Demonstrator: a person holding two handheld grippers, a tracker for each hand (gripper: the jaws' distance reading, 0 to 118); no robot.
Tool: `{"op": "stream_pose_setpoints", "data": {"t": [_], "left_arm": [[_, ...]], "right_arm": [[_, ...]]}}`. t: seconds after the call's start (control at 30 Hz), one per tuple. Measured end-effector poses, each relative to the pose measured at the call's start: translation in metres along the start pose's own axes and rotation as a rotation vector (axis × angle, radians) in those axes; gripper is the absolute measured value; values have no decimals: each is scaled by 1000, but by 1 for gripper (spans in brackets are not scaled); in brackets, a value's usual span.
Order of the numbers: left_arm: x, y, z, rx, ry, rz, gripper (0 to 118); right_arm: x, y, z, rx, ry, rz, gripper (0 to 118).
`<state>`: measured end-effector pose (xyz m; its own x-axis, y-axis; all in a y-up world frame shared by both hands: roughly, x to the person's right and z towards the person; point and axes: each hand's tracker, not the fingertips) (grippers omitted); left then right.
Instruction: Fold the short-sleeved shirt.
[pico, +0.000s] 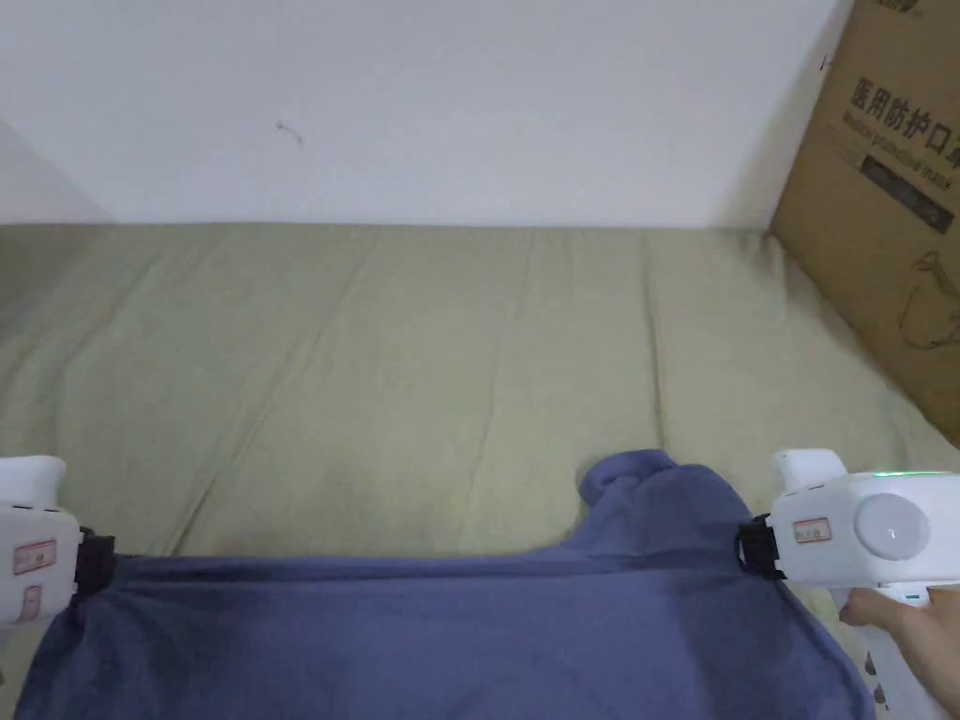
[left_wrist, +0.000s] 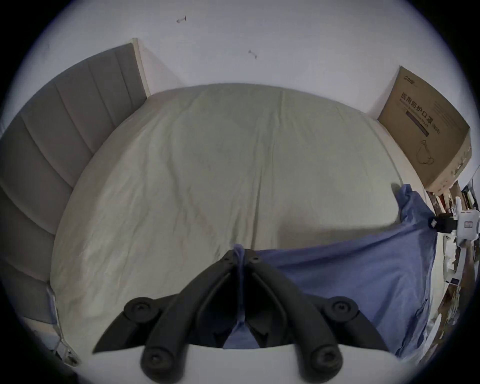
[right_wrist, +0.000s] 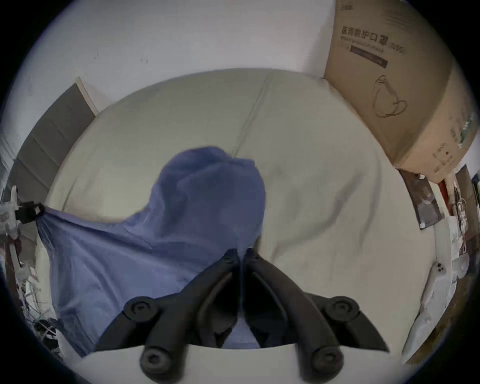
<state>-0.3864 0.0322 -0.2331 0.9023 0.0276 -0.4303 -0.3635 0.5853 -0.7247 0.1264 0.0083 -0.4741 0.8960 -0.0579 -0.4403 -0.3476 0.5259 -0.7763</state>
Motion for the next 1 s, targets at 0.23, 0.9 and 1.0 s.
{"op": "stream_pose_setpoints", "data": {"t": [0.23,0.9,1.0], "left_arm": [[3,0,82,114,21,-35,2],[14,165,253,494,134,28,2],[21,206,269,555,188,-9,2]], "right_arm": [[9,7,92,122,23,-47,1],[-6,160,288,501,27,-75,1],[-6,199,304,558,45,-123,1]]}}
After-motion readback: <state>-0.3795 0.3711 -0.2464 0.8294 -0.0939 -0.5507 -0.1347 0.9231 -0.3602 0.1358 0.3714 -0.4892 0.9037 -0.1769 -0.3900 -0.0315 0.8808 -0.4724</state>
